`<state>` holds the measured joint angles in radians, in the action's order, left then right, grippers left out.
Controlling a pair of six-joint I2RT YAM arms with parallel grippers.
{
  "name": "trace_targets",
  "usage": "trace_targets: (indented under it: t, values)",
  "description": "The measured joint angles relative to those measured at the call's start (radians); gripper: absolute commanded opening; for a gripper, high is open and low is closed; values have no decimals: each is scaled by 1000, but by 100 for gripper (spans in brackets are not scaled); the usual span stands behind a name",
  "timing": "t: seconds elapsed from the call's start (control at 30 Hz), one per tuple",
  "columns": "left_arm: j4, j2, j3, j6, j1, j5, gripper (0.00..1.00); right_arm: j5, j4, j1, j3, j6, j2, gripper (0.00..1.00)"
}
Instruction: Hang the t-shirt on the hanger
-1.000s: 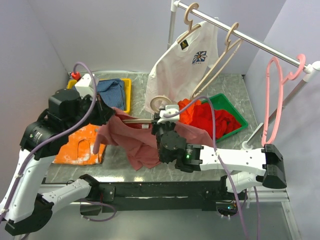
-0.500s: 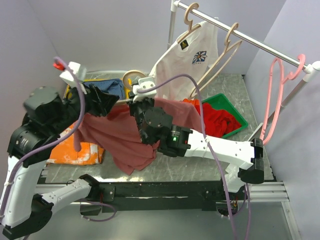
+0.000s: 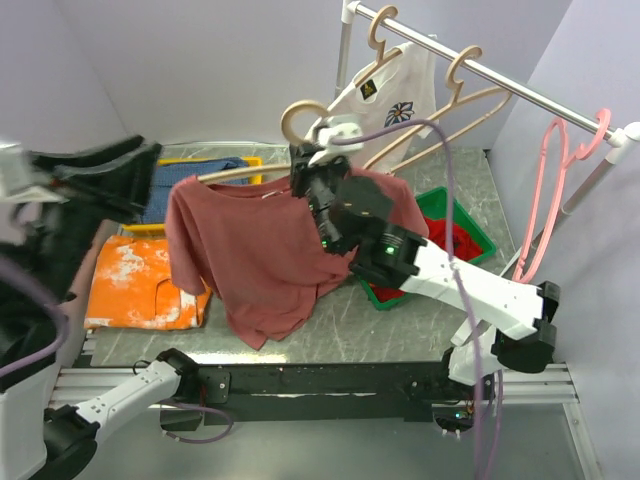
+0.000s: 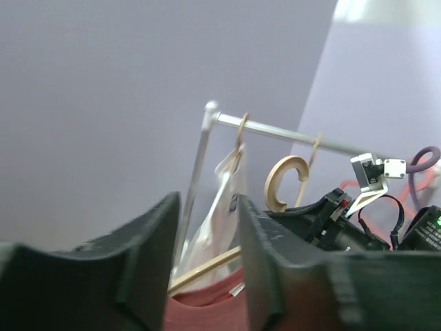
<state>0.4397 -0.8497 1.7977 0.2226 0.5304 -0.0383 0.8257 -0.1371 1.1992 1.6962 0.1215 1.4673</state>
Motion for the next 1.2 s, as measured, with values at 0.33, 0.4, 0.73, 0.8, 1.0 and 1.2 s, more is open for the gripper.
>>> trace_targets:
  t: [0.33, 0.4, 0.73, 0.8, 1.0, 1.2]
  values:
    - [302, -10, -370, 167, 0, -151, 33, 24, 116, -42, -113, -84, 89, 0]
    - [348, -9, -411, 203, 0, -169, 39, 34, 114, -42, -113, -92, 89, 0]
    - [373, 93, -552, 363, 0, -256, 59, 47, 116, -41, -113, -140, 90, 0]
    - [343, 100, -592, 403, 0, -268, 59, 48, 116, -37, -113, -148, 89, 0]
    - [273, 115, -710, 517, 0, -332, 54, 69, 94, -14, -135, -154, 89, 0]
    - [223, 164, -745, 586, 0, -406, 54, 97, 60, 17, -152, -143, 89, 0]
